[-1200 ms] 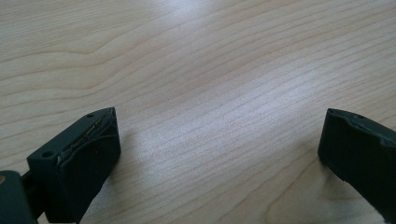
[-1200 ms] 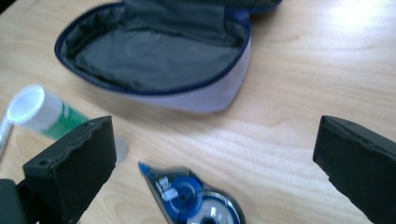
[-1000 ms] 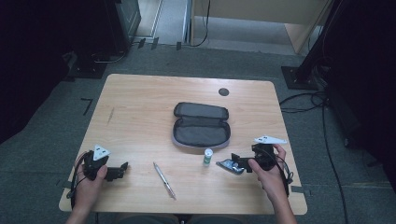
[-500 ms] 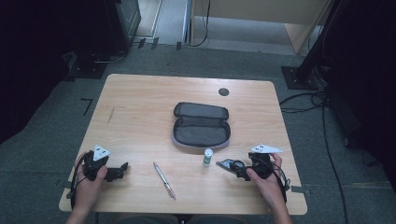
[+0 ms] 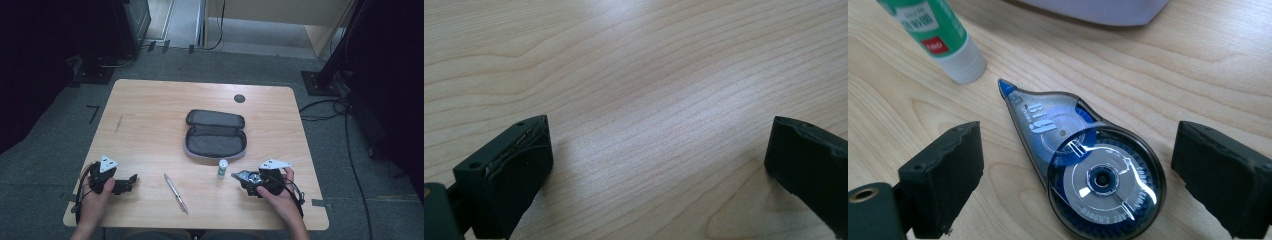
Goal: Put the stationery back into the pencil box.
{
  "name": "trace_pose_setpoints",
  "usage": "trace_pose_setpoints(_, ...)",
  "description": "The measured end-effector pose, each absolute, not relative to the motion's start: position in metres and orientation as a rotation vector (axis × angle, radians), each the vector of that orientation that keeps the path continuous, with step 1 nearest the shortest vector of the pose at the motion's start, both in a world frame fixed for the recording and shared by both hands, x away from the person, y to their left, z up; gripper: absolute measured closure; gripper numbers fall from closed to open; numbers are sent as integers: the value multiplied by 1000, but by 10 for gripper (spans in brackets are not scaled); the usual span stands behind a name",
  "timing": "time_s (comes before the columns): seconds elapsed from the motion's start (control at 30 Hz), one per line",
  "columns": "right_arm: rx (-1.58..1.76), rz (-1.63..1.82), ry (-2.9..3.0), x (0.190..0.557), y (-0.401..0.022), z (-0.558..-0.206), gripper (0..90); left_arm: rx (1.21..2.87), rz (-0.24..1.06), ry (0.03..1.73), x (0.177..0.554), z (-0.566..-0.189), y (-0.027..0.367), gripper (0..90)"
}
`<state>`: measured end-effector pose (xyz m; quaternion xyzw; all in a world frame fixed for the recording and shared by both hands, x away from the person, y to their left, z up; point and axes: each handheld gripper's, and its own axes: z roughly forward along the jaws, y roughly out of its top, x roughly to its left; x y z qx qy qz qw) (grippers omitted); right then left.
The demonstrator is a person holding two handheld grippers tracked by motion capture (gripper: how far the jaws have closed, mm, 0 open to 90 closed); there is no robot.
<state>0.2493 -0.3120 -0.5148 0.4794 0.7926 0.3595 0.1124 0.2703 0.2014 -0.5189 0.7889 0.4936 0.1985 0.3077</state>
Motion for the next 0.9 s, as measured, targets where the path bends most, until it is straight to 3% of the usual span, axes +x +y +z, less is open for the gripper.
trace_pose_setpoints(0.17, 1371, 1022, 2312, 248, -308, -517, 126, 2087, 525, 1305, 270, -519, 201, 0)
trace_pose_setpoints(0.9, 1207, 1019, 2305, 240, -311, -524, 149, 2085, 524, 1305, 270, -519, 202, 0)
